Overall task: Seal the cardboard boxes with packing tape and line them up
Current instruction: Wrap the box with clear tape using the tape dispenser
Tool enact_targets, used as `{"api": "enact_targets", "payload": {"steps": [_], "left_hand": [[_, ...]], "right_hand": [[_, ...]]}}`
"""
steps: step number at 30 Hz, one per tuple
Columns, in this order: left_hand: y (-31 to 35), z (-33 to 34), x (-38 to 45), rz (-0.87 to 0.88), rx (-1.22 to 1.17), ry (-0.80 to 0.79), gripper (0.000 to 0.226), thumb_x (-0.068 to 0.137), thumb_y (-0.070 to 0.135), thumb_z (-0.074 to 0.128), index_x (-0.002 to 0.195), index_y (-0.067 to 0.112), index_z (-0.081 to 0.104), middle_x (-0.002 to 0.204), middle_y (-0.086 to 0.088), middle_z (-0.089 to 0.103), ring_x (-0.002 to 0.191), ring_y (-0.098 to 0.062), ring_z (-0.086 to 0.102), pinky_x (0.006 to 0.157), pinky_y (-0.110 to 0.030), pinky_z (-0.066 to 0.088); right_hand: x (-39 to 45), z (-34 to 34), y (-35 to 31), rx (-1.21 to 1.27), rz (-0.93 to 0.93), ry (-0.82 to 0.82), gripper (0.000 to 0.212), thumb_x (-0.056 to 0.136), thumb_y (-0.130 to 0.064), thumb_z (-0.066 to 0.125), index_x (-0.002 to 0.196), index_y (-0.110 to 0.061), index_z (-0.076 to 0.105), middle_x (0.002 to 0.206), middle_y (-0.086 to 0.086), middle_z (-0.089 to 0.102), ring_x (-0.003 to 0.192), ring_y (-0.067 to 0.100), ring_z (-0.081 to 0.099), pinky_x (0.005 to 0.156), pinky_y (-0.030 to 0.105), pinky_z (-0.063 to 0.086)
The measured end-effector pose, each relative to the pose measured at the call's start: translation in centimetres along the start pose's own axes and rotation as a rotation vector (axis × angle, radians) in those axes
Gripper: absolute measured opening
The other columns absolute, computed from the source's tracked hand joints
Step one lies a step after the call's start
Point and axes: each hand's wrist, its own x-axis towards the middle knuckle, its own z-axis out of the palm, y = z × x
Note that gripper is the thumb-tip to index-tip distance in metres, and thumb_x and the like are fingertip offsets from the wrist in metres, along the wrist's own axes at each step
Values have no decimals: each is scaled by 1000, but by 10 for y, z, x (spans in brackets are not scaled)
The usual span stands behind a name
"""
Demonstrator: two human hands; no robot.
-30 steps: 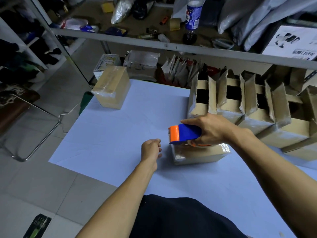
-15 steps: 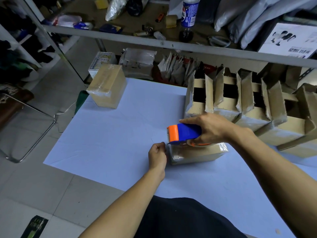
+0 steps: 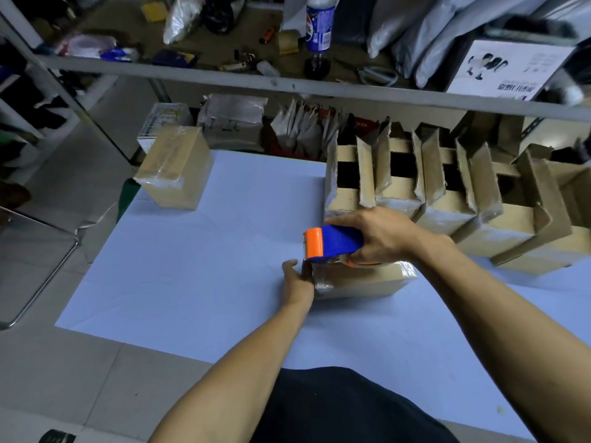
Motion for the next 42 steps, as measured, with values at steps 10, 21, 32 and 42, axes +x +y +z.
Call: {"api": "enact_targets", "payload": {"steps": [10,21,32,42], "left_hand": [[9,-14,-19,251,-144,-117,32,93,19,52,124,21,60,115,3,67,102,-16,62,84,-27,50],[9,-28,-20,402,70,-161,17,97,8,51,99,19,63,81,3,61,76,-14,51,59,-18,38],[16,-46,-5,429,249,-17,22,95,4,50,104,11,69,91,-7,66,83,-21,57,71,-27,39],[16,-51,-14,459,237,-37,34,94,5,49,118,17,71,113,1,70,100,-16,61,83,-24,47]], "right_hand": [[-9,0,1,16,60,31,73,73,-51,67,142,-38,46,112,-7,68,91,19,61,66,27,38],[-9,-1,-19,103,199,-35,51,72,-49,67,120,-32,57,96,-3,67,81,21,59,68,33,51],[-17,14,-57,50,283,81,45,84,-55,58,113,-22,49,93,0,59,76,24,50,61,31,34],[-57,22,-68,46,369,123,75,90,-49,55,153,-19,28,110,9,63,99,33,59,67,34,42]]}}
